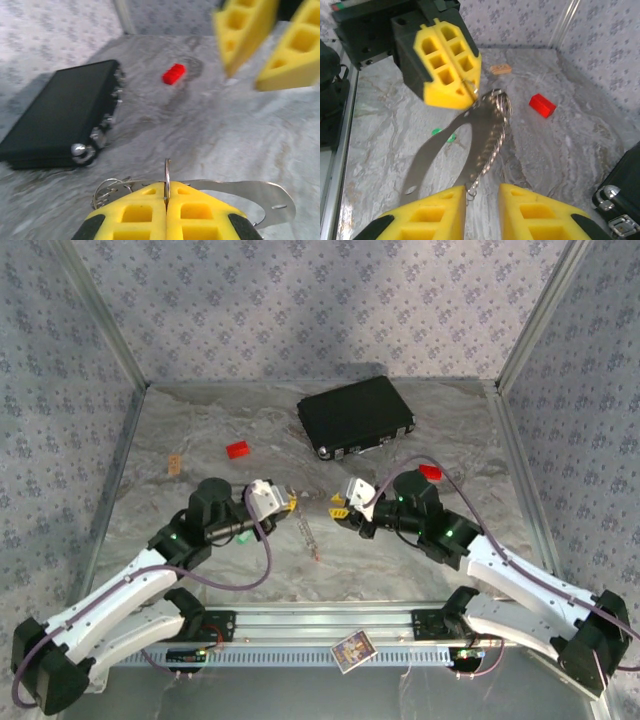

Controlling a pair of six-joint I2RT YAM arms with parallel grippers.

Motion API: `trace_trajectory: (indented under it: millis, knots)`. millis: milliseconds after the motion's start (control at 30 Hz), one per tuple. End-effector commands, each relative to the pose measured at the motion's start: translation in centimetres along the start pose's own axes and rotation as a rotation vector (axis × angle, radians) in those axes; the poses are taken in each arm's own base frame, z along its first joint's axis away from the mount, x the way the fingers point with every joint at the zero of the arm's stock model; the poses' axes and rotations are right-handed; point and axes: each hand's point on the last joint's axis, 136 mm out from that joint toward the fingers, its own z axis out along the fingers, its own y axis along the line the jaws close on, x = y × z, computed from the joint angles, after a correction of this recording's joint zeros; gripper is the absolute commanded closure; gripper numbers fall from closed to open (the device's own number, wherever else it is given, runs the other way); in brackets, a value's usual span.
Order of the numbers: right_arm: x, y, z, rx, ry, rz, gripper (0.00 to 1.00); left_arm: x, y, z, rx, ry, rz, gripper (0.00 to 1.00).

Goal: Put the keys on the keyring

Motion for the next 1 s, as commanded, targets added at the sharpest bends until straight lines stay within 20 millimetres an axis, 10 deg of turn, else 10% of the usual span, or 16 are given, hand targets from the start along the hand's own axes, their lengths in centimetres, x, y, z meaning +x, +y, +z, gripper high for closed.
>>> trace_trajectory:
  millis: [0, 567, 967]
  knots:
    - [-0.4, 0.5, -0.1, 0.011, -0.002, 0.023, 0.75, -2.2, 3.9, -1.4, -0.173, -0.064, -0.038, 1.0]
    - [4.1, 5.0, 10.5, -0.031, 0.194, 0.083, 0.75, 3.1, 14.4, -4.0, -0.473, 0.039, -0.324, 1.0]
    - [7.4, 7.3, 20.4, -0.143, 0.308, -0.018, 0.74, 5.3, 17.3, -5.9, -0.631, 0.053, -0.341, 1.0]
